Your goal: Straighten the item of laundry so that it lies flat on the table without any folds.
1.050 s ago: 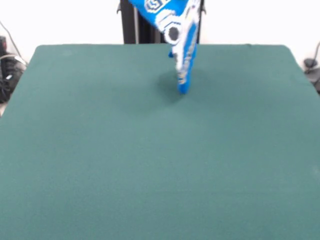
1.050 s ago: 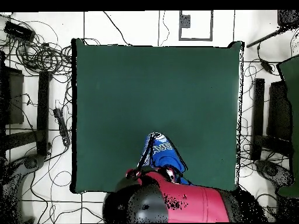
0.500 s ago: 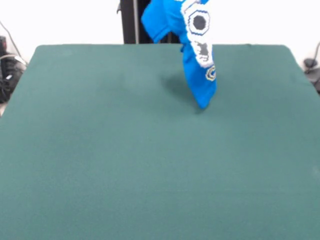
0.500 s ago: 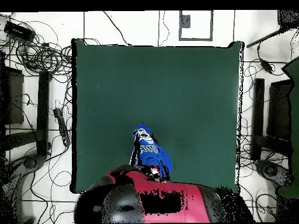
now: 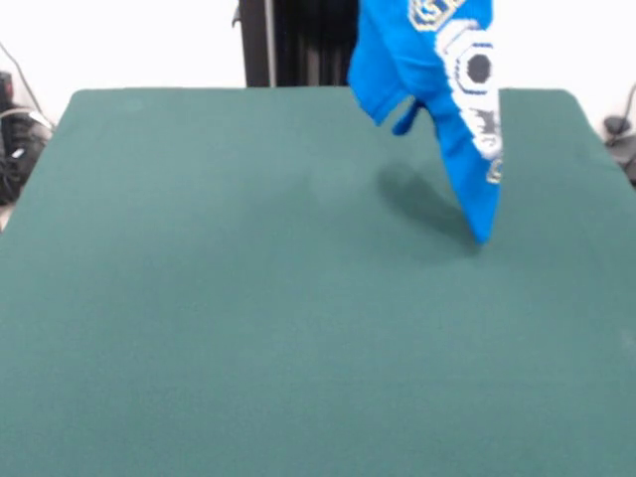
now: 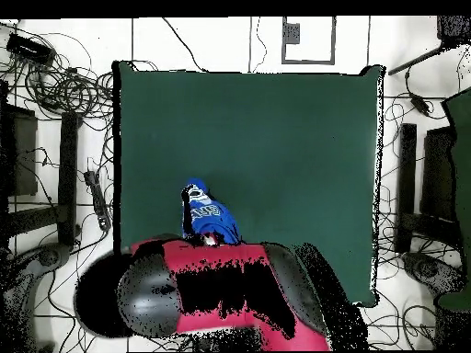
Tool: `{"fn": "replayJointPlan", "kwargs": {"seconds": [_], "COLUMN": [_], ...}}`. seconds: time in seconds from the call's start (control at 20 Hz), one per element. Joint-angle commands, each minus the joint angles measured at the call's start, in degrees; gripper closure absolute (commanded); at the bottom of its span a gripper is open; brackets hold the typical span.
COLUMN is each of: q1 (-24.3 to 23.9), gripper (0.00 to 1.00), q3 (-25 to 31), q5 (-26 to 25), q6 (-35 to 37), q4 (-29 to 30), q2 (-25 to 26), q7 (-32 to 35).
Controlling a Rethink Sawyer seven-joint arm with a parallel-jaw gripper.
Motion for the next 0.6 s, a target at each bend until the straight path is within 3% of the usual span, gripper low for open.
{"fn": "replayJointPlan", "kwargs": {"seconds": [0.05, 0.6], "q1": [4.2, 10.7], "gripper": [1.0, 1.0], "q3": [4.5, 2.3], "q5": [-2.2, -1.4], "q6": [3.1, 9.7], "q4": [-5.5, -12.4], "q2": [8.6, 9.9], "q7": [6.0, 9.7]}}
